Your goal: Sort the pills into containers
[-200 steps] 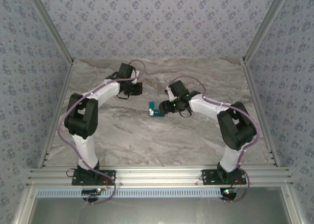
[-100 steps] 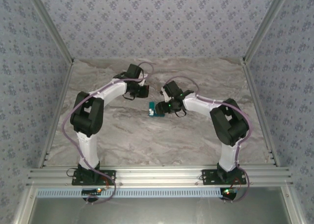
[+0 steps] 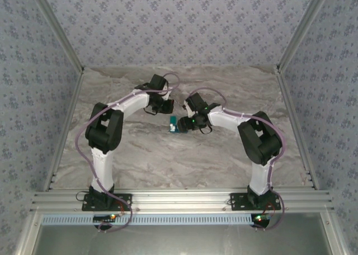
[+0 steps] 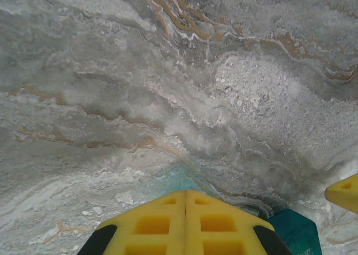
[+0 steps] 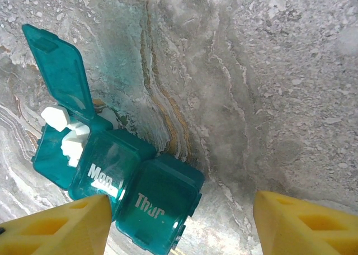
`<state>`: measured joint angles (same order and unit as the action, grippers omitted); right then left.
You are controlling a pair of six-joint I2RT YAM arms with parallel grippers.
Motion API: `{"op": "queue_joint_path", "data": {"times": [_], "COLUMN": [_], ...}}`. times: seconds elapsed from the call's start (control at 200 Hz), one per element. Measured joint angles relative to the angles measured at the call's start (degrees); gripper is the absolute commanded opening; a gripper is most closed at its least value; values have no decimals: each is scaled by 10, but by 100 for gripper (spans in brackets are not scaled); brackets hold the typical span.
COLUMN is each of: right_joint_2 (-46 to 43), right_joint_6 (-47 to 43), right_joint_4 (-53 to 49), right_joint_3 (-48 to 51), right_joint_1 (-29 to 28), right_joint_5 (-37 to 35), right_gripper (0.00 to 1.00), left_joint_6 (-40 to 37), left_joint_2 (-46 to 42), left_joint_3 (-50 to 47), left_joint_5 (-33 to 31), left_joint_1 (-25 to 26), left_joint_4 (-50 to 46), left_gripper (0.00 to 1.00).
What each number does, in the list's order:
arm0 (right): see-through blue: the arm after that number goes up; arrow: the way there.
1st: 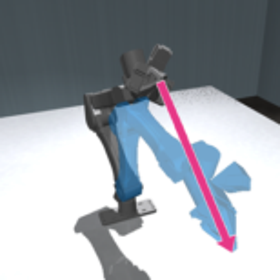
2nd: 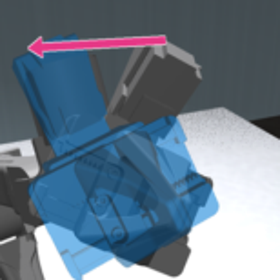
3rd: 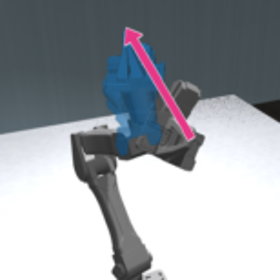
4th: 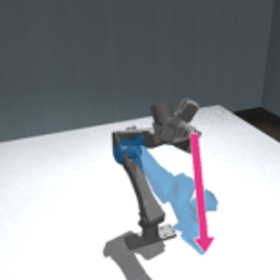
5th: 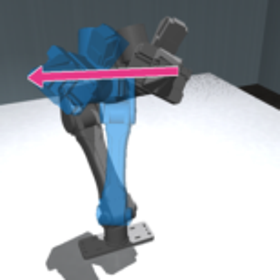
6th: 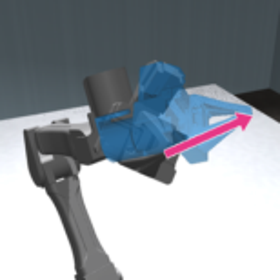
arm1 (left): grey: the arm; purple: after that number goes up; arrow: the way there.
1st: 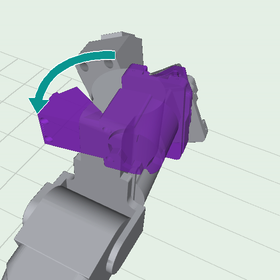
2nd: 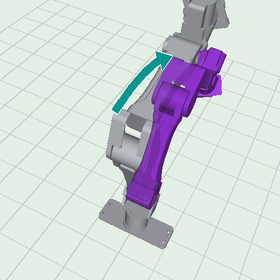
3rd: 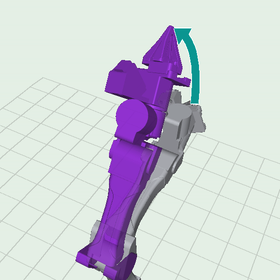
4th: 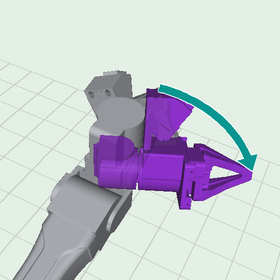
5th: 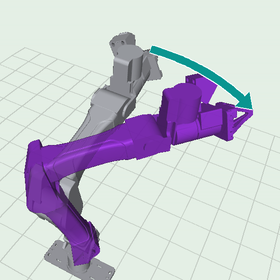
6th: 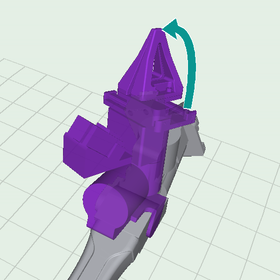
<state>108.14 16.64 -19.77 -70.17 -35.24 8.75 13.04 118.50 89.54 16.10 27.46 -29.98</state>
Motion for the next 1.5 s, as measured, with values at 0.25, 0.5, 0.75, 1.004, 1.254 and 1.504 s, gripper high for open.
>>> {"op": "queue_joint_path", "data": {"times": [0.25,0.5,0.75,1.004,1.254,1.504], "right_joint_2": [4,6,7,8,8,8], "right_joint_6": [2,14,22,24,24,26], "right_joint_4": [1,7,12,16,17,18], "right_joint_3": [3,7,7,7,7,7], "right_joint_1": [5,9,17,18,20,20], "right_joint_5": [0,1,0,0,0,0], "right_gripper": [69,69,69,69,69,68], "left_joint_6": [0,0,0,0,16,29], "left_joint_2": [9,9,8,-15,-50,-49], "left_joint_3": [1,1,0,-20,-56,-56], "left_joint_5": [11,30,50,58,14,9], "left_joint_1": [0,0,0,0,-9,-38], "left_joint_4": [-5,-5,-4,2,15,18], "left_gripper": [0,0,0,0,0,0]}}
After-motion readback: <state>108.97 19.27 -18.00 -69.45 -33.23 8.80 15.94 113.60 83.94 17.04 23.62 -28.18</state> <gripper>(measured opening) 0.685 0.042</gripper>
